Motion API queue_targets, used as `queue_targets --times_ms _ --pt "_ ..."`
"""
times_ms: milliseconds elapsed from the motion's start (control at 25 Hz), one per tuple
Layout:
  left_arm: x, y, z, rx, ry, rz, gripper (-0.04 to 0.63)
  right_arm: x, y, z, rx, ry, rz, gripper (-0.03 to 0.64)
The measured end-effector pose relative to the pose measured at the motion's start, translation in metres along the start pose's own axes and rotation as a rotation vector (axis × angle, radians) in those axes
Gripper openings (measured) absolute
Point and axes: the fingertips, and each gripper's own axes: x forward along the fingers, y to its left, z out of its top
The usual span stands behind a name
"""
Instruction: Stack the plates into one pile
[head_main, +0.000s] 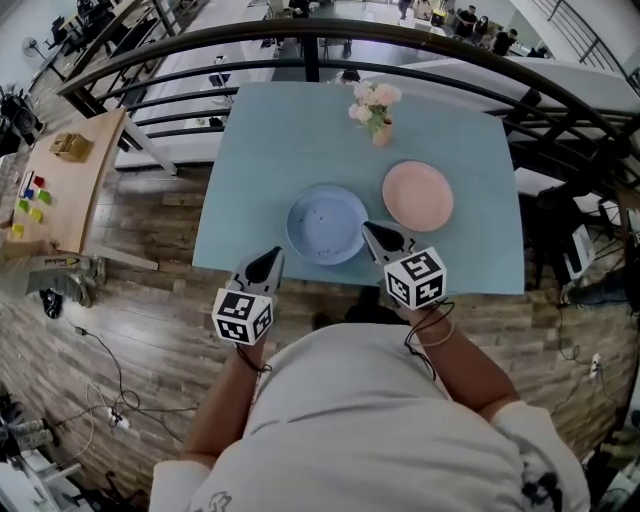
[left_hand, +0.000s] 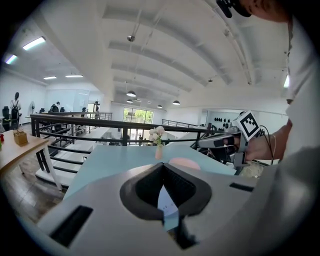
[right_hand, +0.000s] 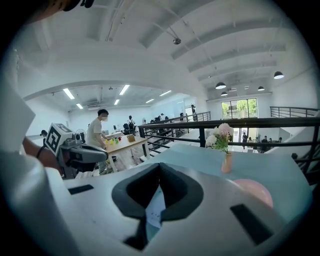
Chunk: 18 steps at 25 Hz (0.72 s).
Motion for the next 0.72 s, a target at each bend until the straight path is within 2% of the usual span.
queue_targets --times_ms 440,720 --pt "0.055 -0.041 0.014 0.033 0.012 -0.082 0.005 -0.035 -0.055 -0.015 0.072 -0.015 -0.074 0.006" --pt "0.107 -0.091 0.023 0.033 0.035 -0.121 0.005 -0.072 -0.112 -0.020 0.072 -0.004 -0.111 0.006"
